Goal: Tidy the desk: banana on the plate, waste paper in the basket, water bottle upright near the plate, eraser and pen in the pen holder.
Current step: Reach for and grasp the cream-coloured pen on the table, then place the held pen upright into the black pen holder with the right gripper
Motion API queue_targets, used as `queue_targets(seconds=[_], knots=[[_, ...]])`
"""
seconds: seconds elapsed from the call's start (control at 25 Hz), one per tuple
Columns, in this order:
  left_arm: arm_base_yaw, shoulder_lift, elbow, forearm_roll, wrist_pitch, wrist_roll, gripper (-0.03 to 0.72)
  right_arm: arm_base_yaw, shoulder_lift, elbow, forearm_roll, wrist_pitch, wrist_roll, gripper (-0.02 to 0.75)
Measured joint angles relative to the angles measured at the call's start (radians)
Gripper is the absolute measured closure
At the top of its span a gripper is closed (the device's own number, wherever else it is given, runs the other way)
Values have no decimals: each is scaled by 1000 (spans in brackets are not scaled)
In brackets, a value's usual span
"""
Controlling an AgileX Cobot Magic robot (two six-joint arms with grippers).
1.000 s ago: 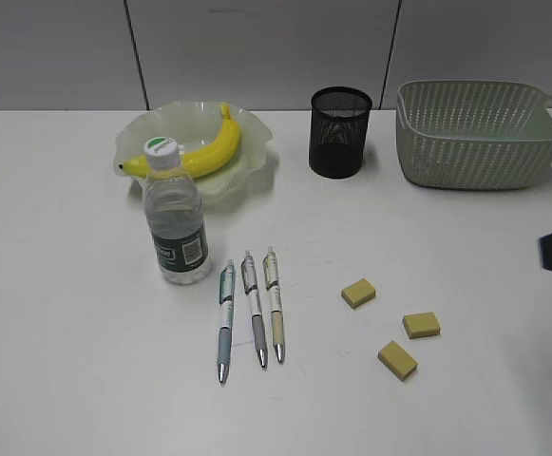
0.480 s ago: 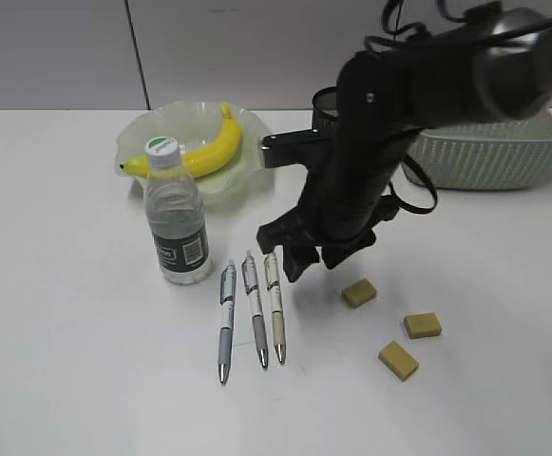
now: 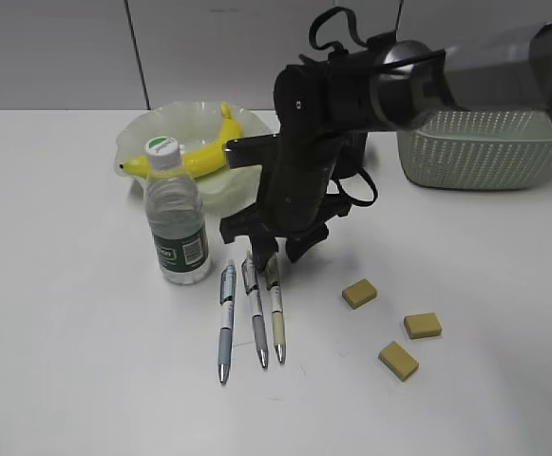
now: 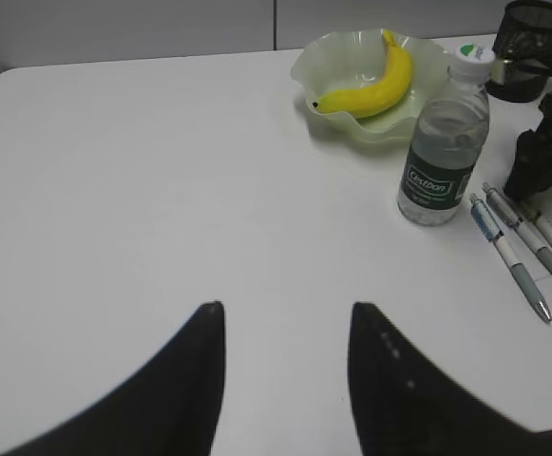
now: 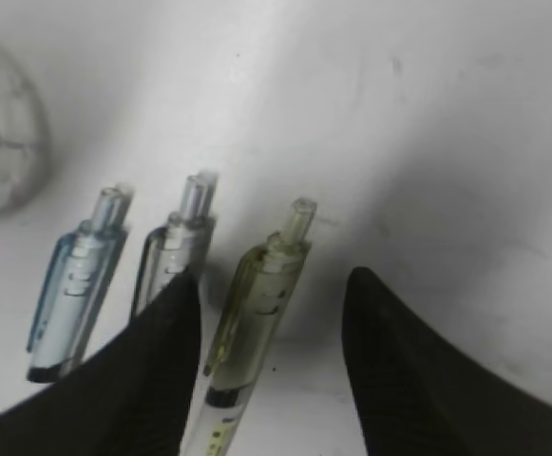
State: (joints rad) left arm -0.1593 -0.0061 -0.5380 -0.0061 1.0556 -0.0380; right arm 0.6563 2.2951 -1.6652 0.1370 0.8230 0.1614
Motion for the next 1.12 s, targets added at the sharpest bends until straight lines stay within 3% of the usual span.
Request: queue_targets(seconds=[0.2,0.36,0.6,0.72,0.84,0.92,0.96,1.04,1.12], knots=[[0,0,0,0,0,0,389,0,19,-4,-25,16,29,400],[0,0,0,0,0,0,397,0,19,-6,-28,16,35,577],[0,0,0,0,0,0,399,0,-11,-1,-53,2,38,582],[0,0,0,0,0,0,399,0,-142,35,-173,-82,99,582],[0,0,0,0,0,0,399,-10,-344,136,-479,-363,261,582],[0,0,0,0,0,0,399,-52,-443,225,-748,-663,403,582],[0,0,0,0,0,0,399,-93,-466,256,-825,-834,458,582],[0,0,0,0,0,0,399,-176,-456,283,-857,-1033,500,582],[0,0,0,0,0,0,399,-264,-396,297,-774,-1160,471,582]])
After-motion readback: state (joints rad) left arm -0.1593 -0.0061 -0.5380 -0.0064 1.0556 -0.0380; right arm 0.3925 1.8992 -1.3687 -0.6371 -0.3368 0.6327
